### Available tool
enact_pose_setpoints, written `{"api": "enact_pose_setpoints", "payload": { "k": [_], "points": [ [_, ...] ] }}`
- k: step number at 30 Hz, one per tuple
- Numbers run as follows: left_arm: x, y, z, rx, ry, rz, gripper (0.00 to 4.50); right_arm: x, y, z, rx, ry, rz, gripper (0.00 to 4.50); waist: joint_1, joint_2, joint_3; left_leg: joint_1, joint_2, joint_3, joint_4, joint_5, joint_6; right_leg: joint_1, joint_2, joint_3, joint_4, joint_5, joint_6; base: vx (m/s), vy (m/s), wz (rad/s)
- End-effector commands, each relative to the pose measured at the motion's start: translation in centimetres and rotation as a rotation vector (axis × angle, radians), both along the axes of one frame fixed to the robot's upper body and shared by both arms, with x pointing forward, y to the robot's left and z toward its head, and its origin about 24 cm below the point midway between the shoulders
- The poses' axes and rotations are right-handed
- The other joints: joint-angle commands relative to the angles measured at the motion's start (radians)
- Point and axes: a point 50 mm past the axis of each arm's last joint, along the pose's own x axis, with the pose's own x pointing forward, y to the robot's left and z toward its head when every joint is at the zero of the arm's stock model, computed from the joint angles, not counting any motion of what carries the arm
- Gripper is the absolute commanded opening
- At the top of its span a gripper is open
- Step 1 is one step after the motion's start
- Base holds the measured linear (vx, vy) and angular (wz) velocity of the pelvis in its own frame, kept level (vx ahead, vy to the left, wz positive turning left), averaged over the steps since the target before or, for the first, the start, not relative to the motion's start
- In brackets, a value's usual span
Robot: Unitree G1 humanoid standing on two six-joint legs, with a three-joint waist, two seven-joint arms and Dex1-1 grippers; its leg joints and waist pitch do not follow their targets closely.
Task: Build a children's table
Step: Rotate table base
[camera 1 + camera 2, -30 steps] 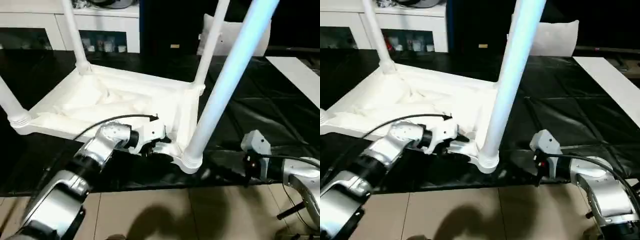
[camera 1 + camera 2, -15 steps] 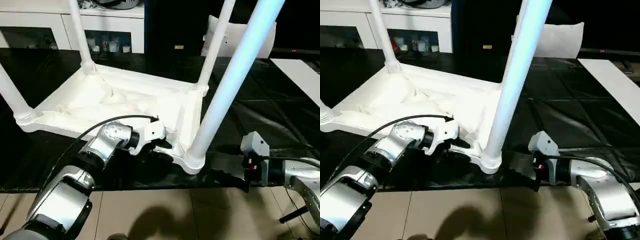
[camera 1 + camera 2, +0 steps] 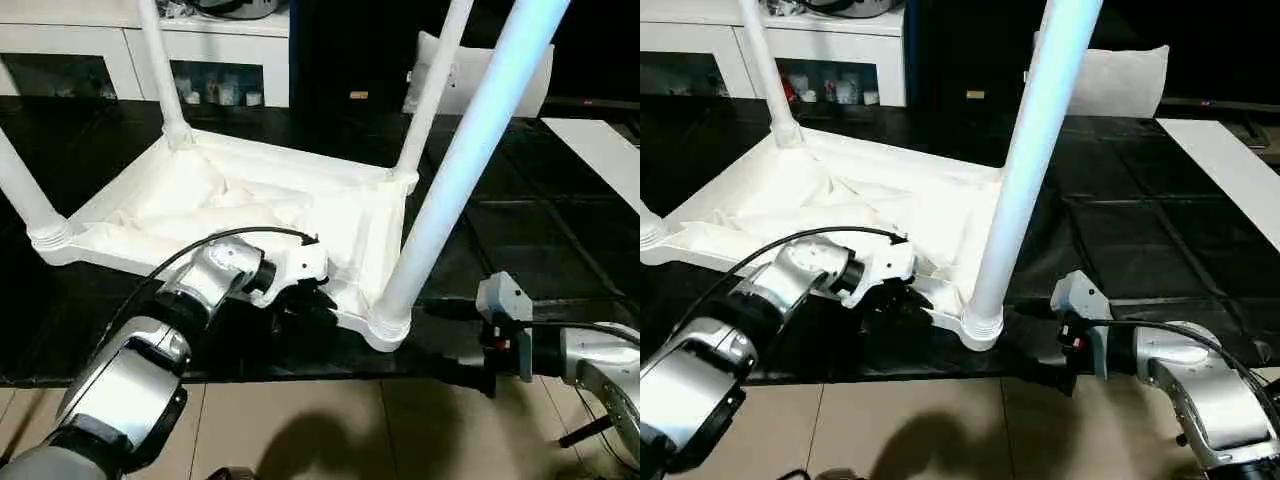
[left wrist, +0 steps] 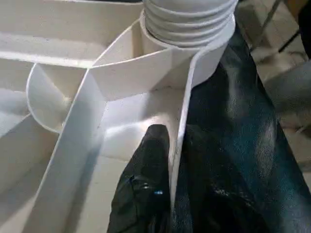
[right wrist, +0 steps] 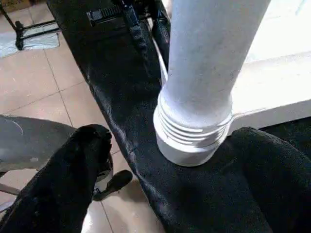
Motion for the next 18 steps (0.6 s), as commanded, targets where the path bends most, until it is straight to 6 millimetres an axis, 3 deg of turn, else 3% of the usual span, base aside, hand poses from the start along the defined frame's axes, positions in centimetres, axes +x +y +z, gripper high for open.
{"api": "enact_pose_setpoints", "payload": {
  "k": [1,8,12,16,18],
  "points": [
    [-0.1,0.3,-0.6,0.044,0.017,0.013,0.33,-0.1,0.0,0.3,0.004,-0.004,0.012,4.50,0.006,0.001,-0.062,0.003,0.031,-0.013,-0.066,-0.196,0.042,0.056,-0.093,0.052,-0.091,-0.207,-0.170,0.000,0.000,0.00],
    [0.5,0.4,-0.7,-0.001,0.080,0.172,0.08,-0.1,0.3,0.4,0.011,-0.019,0.004,4.50,0.003,0.002,-0.061,0.003,0.031,-0.014,-0.066,-0.197,0.041,0.057,-0.094,0.052,-0.091,-0.218,-0.179,0.000,0.000,0.00],
    [1.1,0.7,-1.5,-0.020,0.079,0.376,0.04,0.1,0.3,0.5,0.009,-0.052,-0.027,4.50,0.000,0.001,-0.057,0.003,0.026,-0.014,-0.066,-0.220,0.043,0.057,-0.094,0.047,-0.103,-0.308,-0.156,0.000,0.000,0.00],
    [0.4,0.5,-2.2,-0.030,0.106,0.394,0.04,0.3,0.5,0.5,0.011,-0.071,-0.041,4.50,-0.017,-0.005,-0.058,-0.001,0.024,-0.015,-0.067,-0.208,0.048,0.058,-0.091,0.046,-0.106,-0.328,-0.144,0.000,0.000,0.00],
    [0.0,0.0,-2.2,-0.071,0.101,0.378,0.04,0.3,0.6,0.5,0.014,-0.075,-0.043,4.50,-0.018,-0.003,-0.058,-0.001,0.028,-0.015,-0.067,-0.205,0.054,0.056,-0.093,0.047,-0.104,-0.321,-0.152,0.000,0.000,0.00]
  ]
}}
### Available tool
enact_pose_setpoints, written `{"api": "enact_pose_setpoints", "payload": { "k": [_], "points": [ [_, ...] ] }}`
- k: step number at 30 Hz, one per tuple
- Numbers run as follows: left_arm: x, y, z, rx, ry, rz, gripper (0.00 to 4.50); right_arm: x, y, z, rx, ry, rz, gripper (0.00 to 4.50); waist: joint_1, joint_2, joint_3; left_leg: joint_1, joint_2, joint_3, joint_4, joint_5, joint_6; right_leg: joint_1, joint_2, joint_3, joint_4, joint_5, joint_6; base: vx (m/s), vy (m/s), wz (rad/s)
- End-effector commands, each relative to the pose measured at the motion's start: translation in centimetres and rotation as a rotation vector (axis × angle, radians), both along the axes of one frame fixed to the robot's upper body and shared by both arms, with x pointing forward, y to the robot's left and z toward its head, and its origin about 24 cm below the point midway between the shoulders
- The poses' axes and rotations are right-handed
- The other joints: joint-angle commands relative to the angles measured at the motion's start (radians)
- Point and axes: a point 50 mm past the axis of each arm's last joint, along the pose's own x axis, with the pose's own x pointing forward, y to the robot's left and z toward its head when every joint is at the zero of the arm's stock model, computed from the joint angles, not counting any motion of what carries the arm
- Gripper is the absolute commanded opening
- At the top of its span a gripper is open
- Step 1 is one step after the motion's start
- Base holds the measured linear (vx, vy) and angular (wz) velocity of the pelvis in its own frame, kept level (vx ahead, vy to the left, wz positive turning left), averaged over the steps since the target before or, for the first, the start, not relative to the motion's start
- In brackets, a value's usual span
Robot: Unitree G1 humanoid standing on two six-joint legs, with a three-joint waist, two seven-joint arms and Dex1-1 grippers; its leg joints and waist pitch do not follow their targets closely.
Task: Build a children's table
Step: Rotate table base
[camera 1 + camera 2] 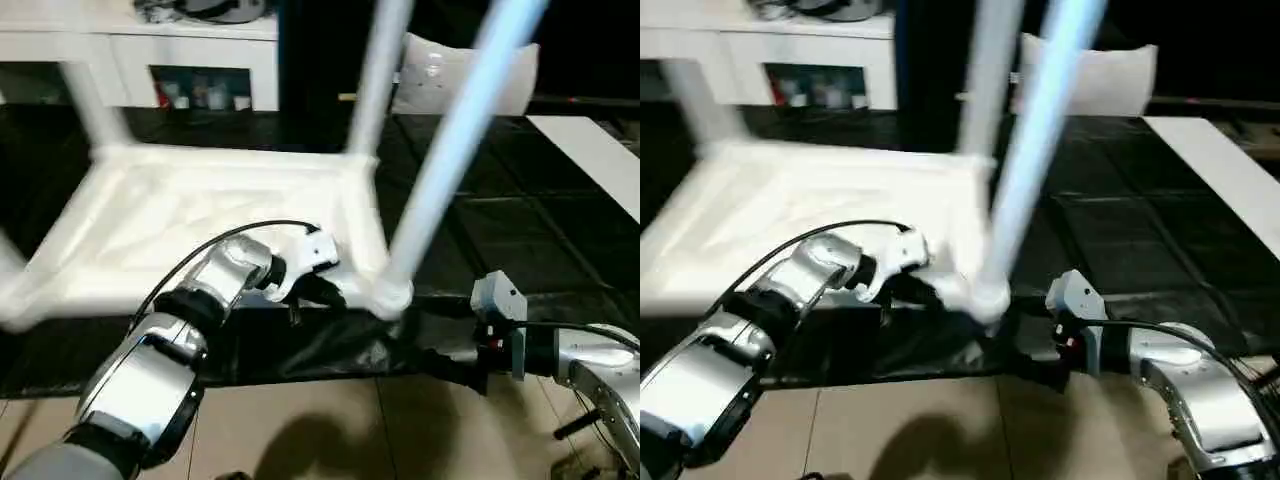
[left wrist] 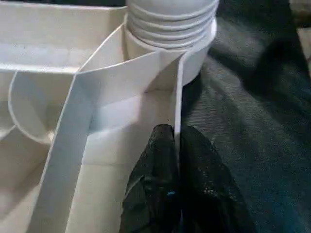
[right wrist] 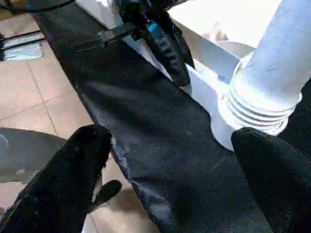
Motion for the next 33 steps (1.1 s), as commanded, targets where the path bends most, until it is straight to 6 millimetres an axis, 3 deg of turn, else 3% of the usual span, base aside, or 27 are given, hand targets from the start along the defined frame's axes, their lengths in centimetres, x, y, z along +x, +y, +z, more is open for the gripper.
{"api": "enact_pose_setpoints", "payload": {
  "k": [1,5,7,12,13,14,17,19,21,23,33],
  "points": [
    [-0.7,0.7,-1.4,-0.012,0.046,0.046,0.04,0.1,0.0,0.5,0.000,-0.032,-0.004,4.50,0.013,-0.010,-0.053,0.000,0.029,-0.015,-0.066,-0.207,0.057,0.047,-0.092,0.048,-0.103,-0.329,-0.156,0.000,0.000,0.00],
    [-1.8,0.1,-1.1,-0.033,-0.088,-0.079,0.04,0.2,-0.1,0.5,-0.009,-0.056,-0.044,4.50,0.015,-0.004,-0.057,-0.004,0.030,-0.015,-0.069,-0.193,0.063,0.047,-0.093,0.049,-0.103,-0.330,-0.133,0.000,0.000,0.00],
    [-2.5,0.3,-1.2,0.002,-0.184,-0.159,0.04,0.3,-0.2,0.5,-0.001,-0.044,-0.065,4.50,0.014,-0.011,-0.057,-0.005,0.031,-0.015,-0.071,-0.192,0.064,0.047,-0.092,0.049,-0.104,-0.328,-0.118,0.000,0.000,0.00],
    [-3.4,0.4,-0.7,-0.034,-0.139,-0.164,0.04,0.1,-0.1,0.5,0.001,-0.032,-0.035,4.50,0.016,-0.005,-0.058,-0.002,0.035,-0.012,-0.072,-0.171,0.062,0.043,-0.094,0.051,-0.096,-0.288,-0.135,0.000,0.000,0.00],
    [-3.4,0.6,-0.8,-0.022,-0.153,-0.166,0.04,0.2,-0.1,0.5,-0.004,-0.043,-0.034,4.50,0.017,-0.015,-0.058,-0.003,0.034,-0.011,-0.072,-0.167,0.066,0.043,-0.093,0.050,-0.095,-0.282,-0.135,0.000,0.000,0.00],
    [-3.4,0.7,-0.8,-0.018,-0.155,-0.168,0.04,0.3,-0.1,0.6,-0.006,-0.047,-0.037,4.50,0.018,-0.011,-0.058,-0.003,0.034,-0.012,-0.072,-0.165,0.066,0.043,-0.094,0.051,-0.094,-0.281,-0.135,0.000,0.000,0.00],
    [-4.0,1.3,-1.1,0.009,-0.144,-0.210,0.04,0.9,-0.2,0.9,-0.011,-0.086,-0.054,4.50,0.018,-0.015,-0.059,-0.006,0.032,-0.011,-0.073,-0.149,0.065,0.044,-0.095,0.050,-0.092,-0.267,-0.127,0.000,0.000,0.00],
    [-4.4,1.5,-1.1,0.002,-0.102,-0.233,0.00,1.3,-0.2,1.1,-0.005,-0.105,-0.047,4.22,0.016,-0.016,-0.058,-0.003,0.032,-0.009,-0.073,-0.154,0.063,0.042,-0.094,0.051,-0.093,-0.274,-0.128,0.000,0.000,0.00],
    [-4.9,1.5,-0.9,-0.026,-0.054,-0.252,0.00,3.3,0.0,0.8,0.011,-0.090,-0.040,4.05,0.009,-0.015,-0.060,-0.003,0.031,-0.010,-0.074,-0.155,0.057,0.041,-0.095,0.048,-0.089,-0.273,-0.149,0.000,0.000,0.00],
    [-5.2,1.5,-0.7,-0.034,-0.036,-0.263,0.00,3.9,0.1,0.7,0.022,-0.076,-0.022,3.90,0.005,-0.015,-0.058,0.002,0.032,-0.006,-0.070,-0.164,0.058,0.038,-0.093,0.050,-0.091,-0.269,-0.168,0.000,0.000,0.00],
    [-5.4,1.5,-0.3,-0.005,-0.064,-0.306,0.00,5.1,1.5,0.6,0.063,-0.030,0.167,3.20,0.005,-0.023,-0.063,-0.004,0.031,-0.005,-0.067,-0.123,0.078,0.047,-0.091,0.049,-0.079,-0.175,-0.187,0.000,0.000,0.00]
  ]
}}
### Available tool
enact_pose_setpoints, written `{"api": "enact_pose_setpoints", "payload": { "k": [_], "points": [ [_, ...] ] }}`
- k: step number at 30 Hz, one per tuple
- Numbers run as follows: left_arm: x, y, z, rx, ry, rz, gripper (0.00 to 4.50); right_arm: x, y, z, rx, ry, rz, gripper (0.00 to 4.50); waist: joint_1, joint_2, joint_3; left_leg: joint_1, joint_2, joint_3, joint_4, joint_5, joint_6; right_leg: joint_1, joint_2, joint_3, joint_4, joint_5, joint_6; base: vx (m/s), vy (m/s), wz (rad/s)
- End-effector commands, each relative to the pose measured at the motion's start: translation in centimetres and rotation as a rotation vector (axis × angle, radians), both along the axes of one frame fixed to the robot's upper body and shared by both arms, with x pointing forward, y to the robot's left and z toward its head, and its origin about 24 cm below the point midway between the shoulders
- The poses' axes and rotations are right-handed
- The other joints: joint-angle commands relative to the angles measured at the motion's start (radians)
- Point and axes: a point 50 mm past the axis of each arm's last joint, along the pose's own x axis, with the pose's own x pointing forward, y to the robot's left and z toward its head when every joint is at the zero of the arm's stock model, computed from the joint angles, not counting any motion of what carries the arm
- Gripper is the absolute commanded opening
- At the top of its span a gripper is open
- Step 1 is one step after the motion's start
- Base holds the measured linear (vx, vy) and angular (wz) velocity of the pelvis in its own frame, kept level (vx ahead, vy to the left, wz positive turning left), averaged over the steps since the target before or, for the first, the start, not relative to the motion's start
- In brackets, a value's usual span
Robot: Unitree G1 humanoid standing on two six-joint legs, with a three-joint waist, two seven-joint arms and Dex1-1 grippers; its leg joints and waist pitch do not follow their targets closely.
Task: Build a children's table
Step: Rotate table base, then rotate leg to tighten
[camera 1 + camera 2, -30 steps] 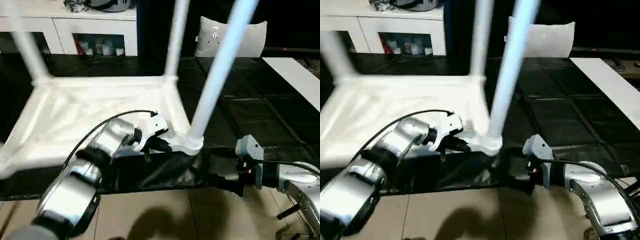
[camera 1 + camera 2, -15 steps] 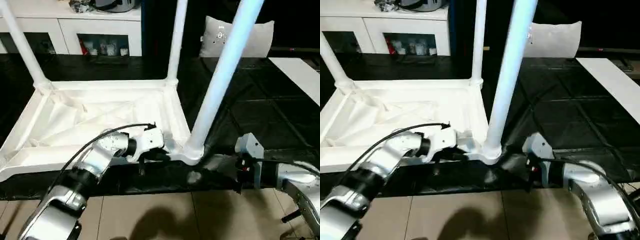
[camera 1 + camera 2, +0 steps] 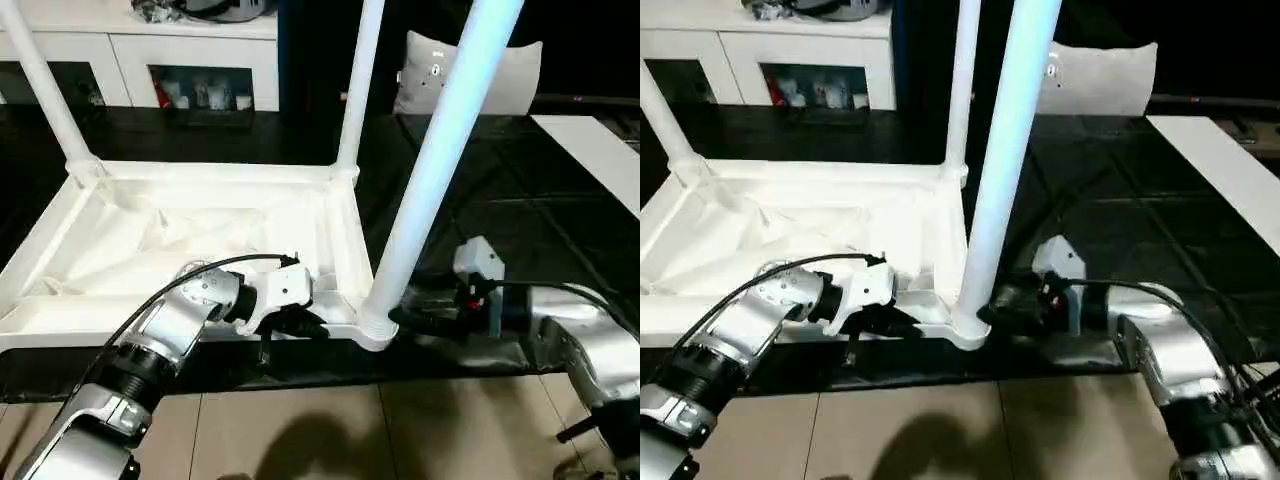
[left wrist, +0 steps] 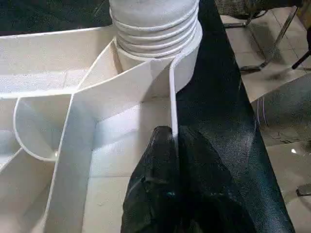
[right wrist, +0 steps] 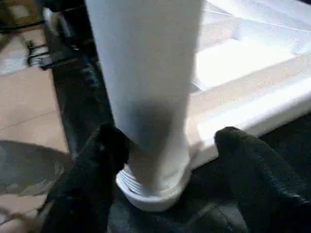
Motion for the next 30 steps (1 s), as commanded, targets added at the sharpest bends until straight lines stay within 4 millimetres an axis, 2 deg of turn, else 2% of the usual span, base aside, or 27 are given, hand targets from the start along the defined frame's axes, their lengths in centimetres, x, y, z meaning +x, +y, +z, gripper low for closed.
{"api": "enact_pose_setpoints", "payload": {
  "k": [1,7,13,21,22,23,24,26,27,28,29,30],
  "points": [
    [-0.9,-0.9,-0.6,0.014,0.024,-0.073,0.00,0.3,0.2,0.4,0.003,-0.017,0.028,2.97,0.006,-0.017,-0.056,-0.002,0.034,-0.006,-0.055,-0.118,0.080,0.048,-0.090,0.051,-0.071,-0.170,-0.184,0.000,0.000,0.00],
    [-0.5,-1.1,-0.4,0.002,0.010,-0.056,0.00,1.0,0.8,0.0,0.023,0.021,0.065,2.59,0.010,-0.014,-0.059,0.000,0.034,-0.006,-0.054,-0.115,0.078,0.049,-0.089,0.050,-0.066,-0.140,-0.202,0.000,0.000,0.00],
    [-0.3,-1.0,-0.3,0.000,0.022,-0.046,0.00,0.7,0.9,-0.4,0.046,0.089,0.113,2.02,0.013,-0.016,-0.059,0.000,0.034,-0.006,-0.054,-0.116,0.075,0.049,-0.088,0.050,-0.066,-0.151,-0.196,0.000,0.000,0.00],
    [0.0,-1.1,-0.3,-0.041,0.069,0.053,0.00,-0.2,1.8,-0.6,0.150,0.125,0.067,1.95,0.022,-0.016,-0.060,-0.001,0.034,-0.006,-0.054,-0.096,0.074,0.051,-0.088,0.051,-0.064,-0.133,-0.191,0.000,0.000,0.00],
    [0.2,-1.3,-0.3,-0.048,0.072,0.089,0.00,-0.4,2.2,-1.1,0.131,0.127,0.028,1.95,0.023,-0.011,-0.059,0.001,0.034,-0.007,-0.055,-0.104,0.070,0.049,-0.089,0.051,-0.065,-0.146,-0.188,0.000,0.000,0.00],
    [0.3,-1.4,-0.3,-0.051,0.073,0.099,0.00,-0.4,2.3,-1.2,0.126,0.126,0.015,1.95,0.021,-0.013,-0.059,0.001,0.034,-0.006,-0.056,-0.104,0.068,0.048,-0.088,0.052,-0.068,-0.149,-0.184,0.000,0.000,0.00],
    [0.6,-1.8,-0.3,-0.064,0.076,0.152,0.00,-0.2,2.8,-1.7,0.102,0.118,-0.071,1.95,0.019,-0.008,-0.056,0.003,0.034,-0.006,-0.058,-0.126,0.058,0.046,-0.088,0.051,-0.074,-0.181,-0.178,0.000,0.000,0.00],
    [1.1,-2.5,-0.2,-0.081,0.064,0.224,0.00,0.6,3.4,-2.1,0.090,0.115,-0.207,1.95,0.014,-0.007,-0.051,0.004,0.030,-0.007,-0.062,-0.167,0.034,0.043,-0.087,0.049,-0.083,-0.269,-0.163,0.000,0.000,0.00],
    [1.6,-3.0,-0.1,-0.099,0.056,0.288,0.00,1.3,3.8,-2.3,0.074,0.108,-0.312,1.95,0.011,-0.008,-0.051,0.006,0.028,-0.010,-0.064,-0.189,0.019,0.044,-0.091,0.048,-0.091,-0.346,-0.138,0.000,0.000,0.00],
    [2.2,-3.7,0.1,-0.120,0.042,0.361,0.00,2.1,4.2,-2.5,0.059,0.116,-0.428,1.95,0.002,0.003,-0.050,0.006,0.029,-0.013,-0.068,-0.205,0.004,0.042,-0.089,0.047,-0.095,-0.371,-0.129,0.000,0.000,0.00],
    [2.5,-4.1,0.1,-0.129,0.037,0.396,0.00,2.4,4.4,-2.6,0.051,0.121,-0.481,1.95,-0.004,0.002,-0.048,0.004,0.028,-0.014,-0.069,-0.213,-0.004,0.041,-0.087,0.048,-0.096,-0.385,-0.122,0.000,0.000,0.00],
    [2.8,-4.5,0.2,-0.139,0.031,0.435,0.00,2.8,4.6,-2.6,0.047,0.129,-0.540,1.95,-0.017,-0.001,-0.052,0.006,0.025,-0.019,-0.069,-0.233,-0.022,0.043,-0.088,0.045,-0.096,-0.417,-0.113,0.000,0.000,0.00]
  ]
}}
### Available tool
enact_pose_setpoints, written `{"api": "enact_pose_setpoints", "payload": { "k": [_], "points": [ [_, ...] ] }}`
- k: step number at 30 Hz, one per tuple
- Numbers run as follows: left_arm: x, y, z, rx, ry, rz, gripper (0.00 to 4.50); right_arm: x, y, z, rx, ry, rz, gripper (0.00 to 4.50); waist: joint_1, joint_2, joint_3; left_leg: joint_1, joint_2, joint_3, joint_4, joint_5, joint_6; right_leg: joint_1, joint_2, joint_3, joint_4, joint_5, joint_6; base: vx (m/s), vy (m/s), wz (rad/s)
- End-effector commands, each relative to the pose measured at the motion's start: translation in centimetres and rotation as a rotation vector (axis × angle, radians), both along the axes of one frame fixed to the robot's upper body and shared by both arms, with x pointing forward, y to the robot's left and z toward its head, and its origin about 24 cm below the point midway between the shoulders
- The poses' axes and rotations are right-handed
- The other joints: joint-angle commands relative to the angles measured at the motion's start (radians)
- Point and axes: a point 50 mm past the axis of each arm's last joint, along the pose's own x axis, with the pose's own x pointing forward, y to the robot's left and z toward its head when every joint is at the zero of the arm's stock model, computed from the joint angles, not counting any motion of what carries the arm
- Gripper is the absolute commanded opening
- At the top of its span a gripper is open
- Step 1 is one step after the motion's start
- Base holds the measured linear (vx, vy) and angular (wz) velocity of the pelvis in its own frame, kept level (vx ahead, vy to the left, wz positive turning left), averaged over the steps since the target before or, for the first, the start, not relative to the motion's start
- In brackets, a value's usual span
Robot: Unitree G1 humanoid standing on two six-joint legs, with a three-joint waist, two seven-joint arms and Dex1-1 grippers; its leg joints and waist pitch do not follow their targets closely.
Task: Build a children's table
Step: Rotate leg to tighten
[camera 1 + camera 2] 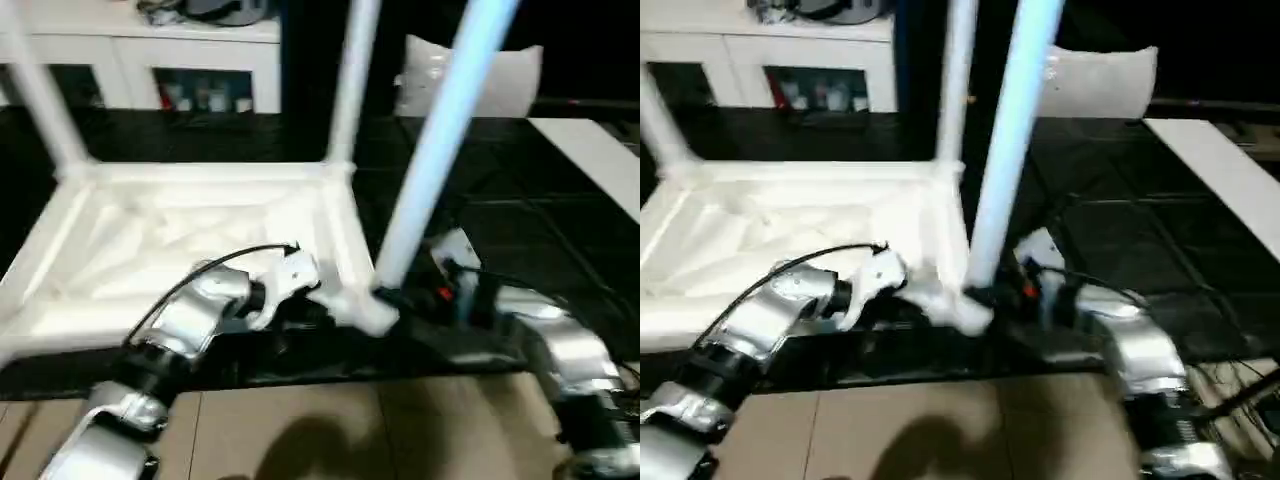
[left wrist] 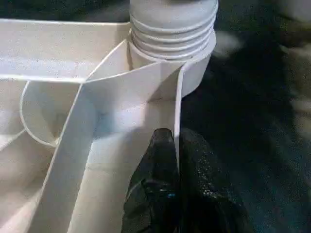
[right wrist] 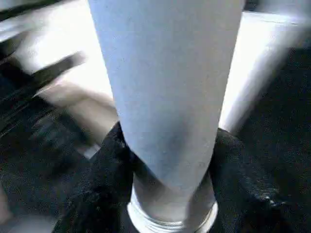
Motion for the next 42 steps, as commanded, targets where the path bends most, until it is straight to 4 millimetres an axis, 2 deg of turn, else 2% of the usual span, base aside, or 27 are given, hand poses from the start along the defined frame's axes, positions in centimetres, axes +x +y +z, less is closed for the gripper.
{"api": "enact_pose_setpoints", "payload": {
  "k": [1,2,3,4,5,8,9,11,14,16,17,18,21,24,25,28,29,30,33,34,35,38,42],
  "points": [
    [0.6,-2.0,0.9,-0.099,-0.033,0.082,0.00,0.3,1.0,-1.1,-0.031,0.074,-0.092,1.95,0.004,-0.008,-0.049,0.002,0.025,-0.020,-0.076,-0.234,-0.017,0.042,-0.090,0.043,-0.100,-0.425,-0.111,0.000,0.000,0.00],
    [0.8,-2.6,0.9,-0.103,-0.042,0.107,0.00,0.6,1.3,-0.9,-0.020,0.055,-0.136,1.95,0.002,-0.006,-0.050,0.001,0.024,-0.018,-0.075,-0.229,-0.011,0.040,-0.090,0.046,-0.101,-0.418,-0.110,0.000,0.000,0.00],
    [1.0,-3.4,0.9,-0.103,-0.054,0.131,0.00,1.0,1.9,-0.5,0.003,0.024,-0.171,2.50,0.002,-0.003,-0.050,0.005,0.025,-0.016,-0.073,-0.226,-0.006,0.035,-0.089,0.048,-0.103,-0.396,-0.113,0.000,0.000,0.00],
    [1.0,-3.4,0.9,-0.102,-0.055,0.130,0.00,1.0,1.9,-0.5,0.006,0.021,-0.173,2.63,0.004,-0.005,-0.052,0.006,0.024,-0.014,-0.070,-0.217,0.002,0.034,-0.089,0.050,-0.103,-0.369,-0.117,0.000,0.000,0.00],
    [0.9,-3.8,0.9,-0.091,-0.066,0.113,0.00,0.9,2.3,-0.2,0.044,0.003,-0.180,2.63,0.006,-0.007,-0.056,0.000,0.024,-0.013,-0.070,-0.187,0.013,0.040,-0.088,0.052,-0.095,-0.310,-0.126,0.000,0.000,0.00],
    [0.8,-3.7,0.8,-0.081,-0.072,0.107,0.00,0.7,2.4,0.1,0.072,-0.010,-0.170,2.73,0.009,-0.004,-0.059,-0.004,0.024,-0.012,-0.068,-0.147,0.029,0.045,-0.086,0.052,-0.086,-0.220,-0.144,0.000,0.000,0.00],
    [0.9,-3.3,0.6,-0.053,-0.092,0.094,0.00,0.6,2.1,0.3,0.062,-0.030,-0.153,3.03,0.012,-0.004,-0.060,-0.005,0.024,-0.010,-0.067,-0.122,0.039,0.047,-0.085,0.052,-0.083,-0.176,-0.152,0.000,0.000,0.00],
    [0.8,-2.5,0.5,-0.019,-0.124,0.060,0.00,0.3,1.3,0.4,0.030,-0.061,-0.125,3.14,0.017,-0.004,-0.062,-0.007,0.024,-0.010,-0.066,-0.094,0.053,0.050,-0.085,0.052,-0.076,-0.120,-0.159,0.000,0.000,0.00],
    [0.8,-2.5,0.5,-0.017,-0.126,0.058,0.00,0.3,1.2,0.4,0.028,-0.063,-0.125,3.48,0.021,-0.003,-0.061,-0.007,0.025,-0.009,-0.065,-0.089,0.056,0.051,-0.084,0.052,-0.074,-0.100,-0.164,0.000,0.000,0.00],
    [0.5,-1.6,0.1,0.014,-0.133,0.001,0.00,-0.2,-0.3,0.7,0.008,-0.086,-0.074,3.60,0.025,-0.003,-0.061,-0.003,0.027,-0.008,-0.066,-0.106,0.052,0.050,-0.085,0.053,-0.076,-0.119,-0.162,0.000,0.000,0.00],
    [0.5,-1.6,0.1,0.014,-0.133,0.001,0.00,-0.2,-0.3,0.7,0.008,-0.086,-0.074,3.69,0.027,-0.001,-0.061,-0.003,0.027,-0.010,-0.066,-0.108,0.054,0.050,-0.086,0.052,-0.075,-0.117,-0.163,0.000,0.000,0.00],
    [0.2,-1.3,0.0,0.020,-0.137,-0.035,0.00,-0.4,-0.9,0.8,0.000,-0.092,-0.040,3.81,0.026,-0.008,-0.058,-0.005,0.027,-0.010,-0.067,-0.120,0.058,0.050,-0.085,0.052,-0.076,-0.129,-0.161,0.000,0.000,0.00],
    [-0.4,-0.5,-0.1,0.023,-0.137,-0.135,0.00,-1.2,-2.4,1.2,-0.052,-0.085,0.092,4.04,0.026,-0.008,-0.058,-0.006,0.027,-0.009,-0.066,-0.128,0.060,0.052,-0.086,0.052,-0.080,-0.165,-0.148,0.000,0.000,0.00],
    [-1.1,0.1,-0.2,0.024,-0.123,-0.245,0.00,-1.6,-3.6,1.3,-0.112,-0.071,0.187,4.04,0.028,-0.010,-0.058,-0.005,0.028,-0.008,-0.065,-0.131,0.065,0.050,-0.088,0.052,-0.080,-0.177,-0.148,0.000,0.000,0.00],
    [-1.3,0.2,-0.2,0.027,-0.120,-0.267,0.00,-1.6,-3.8,1.4,-0.121,-0.070,0.205,4.04,0.028,-0.007,-0.057,-0.006,0.028,-0.008,-0.065,-0.127,0.066,0.049,-0.087,0.052,-0.080,-0.177,-0.152,0.000,0.000,0.00],
    [-1.7,0.8,-0.1,0.027,-0.092,-0.363,0.00,-2.0,-4.0,1.8,-0.125,-0.064,0.322,4.04,0.028,-0.010,-0.056,-0.005,0.028,-0.007,-0.065,-0.135,0.070,0.047,-0.086,0.051,-0.080,-0.177,-0.160,0.000,0.000,0.00],
    [-2.1,1.1,0.2,0.016,-0.072,-0.426,0.00,-2.2,-4.0,1.9,-0.118,-0.052,0.388,4.04,0.033,-0.008,-0.059,-0.003,0.031,-0.006,-0.063,-0.133,0.076,0.046,-0.088,0.051,-0.076,-0.169,-0.170,0.000,0.000,0.00],
    [-2.4,1.2,0.4,0.017,-0.060,-0.470,0.00,-2.3,-3.9,1.9,-0.119,-0.045,0.429,3.88,0.035,-0.011,-0.057,-0.003,0.035,-0.006,-0.064,-0.130,0.080,0.044,-0.086,0.051,-0.074,-0.157,-0.178,0.000,0.000,0.00],
    [-2.6,1.4,0.5,0.027,-0.049,-0.517,0.00,-2.4,-3.8,2.0,-0.122,-0.032,0.484,3.78,0.045,-0.007,-0.059,0.000,0.037,-0.004,-0.062,-0.125,0.076,0.041,-0.086,0.051,-0.070,-0.142,-0.192,0.000,0.000,0.00],
    [-2.6,1.4,0.5,0.027,-0.048,-0.518,0.00,-2.4,-3.8,2.0,-0.122,-0.031,0.486,3.62,0.050,-0.007,-0.059,0.001,0.038,-0.004,-0.061,-0.123,0.075,0.040,-0.085,0.050,-0.067,-0.127,-0.200,0.000,0.000,0.00],
    [-2.8,1.5,0.6,0.038,-0.038,-0.553,0.00,-2.6,-3.5,2.1,-0.105,-0.012,0.538,3.54,0.051,-0.011,-0.059,0.000,0.039,-0.004,-0.061,-0.121,0.075,0.040,-0.085,0.050,-0.065,-0.119,-0.202,0.000,0.000,0.00],
    [-2.8,1.5,0.6,0.055,-0.040,-0.582,0.00,-2.8,-3.1,2.2,-0.076,0.002,0.592,3.40,0.056,-0.010,-0.058,-0.002,0.039,-0.005,-0.061,-0.125,0.075,0.041,-0.088,0.050,-0.064,-0.126,-0.200,0.000,0.000,0.00],
    [-2.8,1.7,0.5,0.064,-0.049,-0.607,0.00,-3.0,-2.6,2.2,-0.034,0.035,0.667,2.99,0.059,-0.013,-0.057,-0.002,0.039,-0.005,-0.061,-0.147,0.062,0.040,-0.090,0.051,-0.069,-0.171,-0.186,0.000,0.000,0.00]
  ]
}}
